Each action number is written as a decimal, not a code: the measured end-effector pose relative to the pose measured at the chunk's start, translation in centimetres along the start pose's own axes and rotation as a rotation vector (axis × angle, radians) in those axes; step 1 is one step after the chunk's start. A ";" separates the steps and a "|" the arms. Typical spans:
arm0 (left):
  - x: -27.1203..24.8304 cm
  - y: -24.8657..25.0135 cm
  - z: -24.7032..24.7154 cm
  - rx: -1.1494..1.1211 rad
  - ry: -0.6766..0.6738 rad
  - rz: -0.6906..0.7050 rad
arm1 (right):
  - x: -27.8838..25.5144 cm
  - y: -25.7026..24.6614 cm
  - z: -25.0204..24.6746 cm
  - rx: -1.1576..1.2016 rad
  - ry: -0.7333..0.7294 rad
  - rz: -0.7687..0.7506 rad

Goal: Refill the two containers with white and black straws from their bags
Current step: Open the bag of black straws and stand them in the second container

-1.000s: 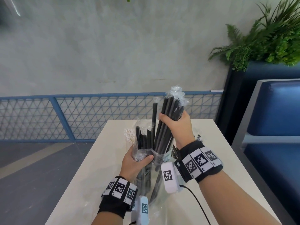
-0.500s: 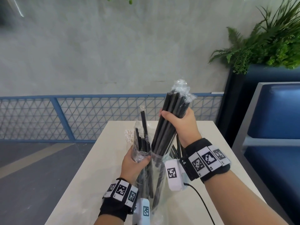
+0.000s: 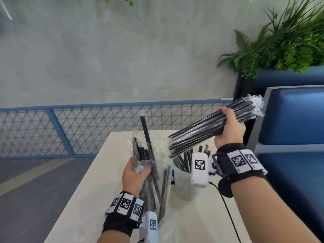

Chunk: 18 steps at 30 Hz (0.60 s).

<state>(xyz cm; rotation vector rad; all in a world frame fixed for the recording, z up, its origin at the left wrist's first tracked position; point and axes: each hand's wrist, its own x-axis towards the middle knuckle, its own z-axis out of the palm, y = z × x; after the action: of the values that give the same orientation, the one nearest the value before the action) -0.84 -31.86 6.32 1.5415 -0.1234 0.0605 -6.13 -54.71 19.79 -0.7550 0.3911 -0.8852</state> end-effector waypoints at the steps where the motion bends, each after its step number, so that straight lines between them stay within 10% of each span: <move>1: 0.0 -0.1 0.1 0.006 0.002 0.003 | 0.5 -0.4 -0.4 -0.038 -0.006 -0.006; 11: -0.3 0.2 0.7 0.031 -0.017 -0.014 | 1.0 0.0 -0.8 -0.343 0.018 -0.299; 18: -0.4 0.1 1.3 0.045 -0.047 -0.025 | -1.1 7.5 -2.8 -0.640 -0.209 -0.181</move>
<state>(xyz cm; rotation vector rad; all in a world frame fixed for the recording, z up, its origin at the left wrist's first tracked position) -1.33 -33.16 6.35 1.5897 -0.1405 0.0074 -4.36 -52.00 12.41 -1.4786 0.4286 -0.8420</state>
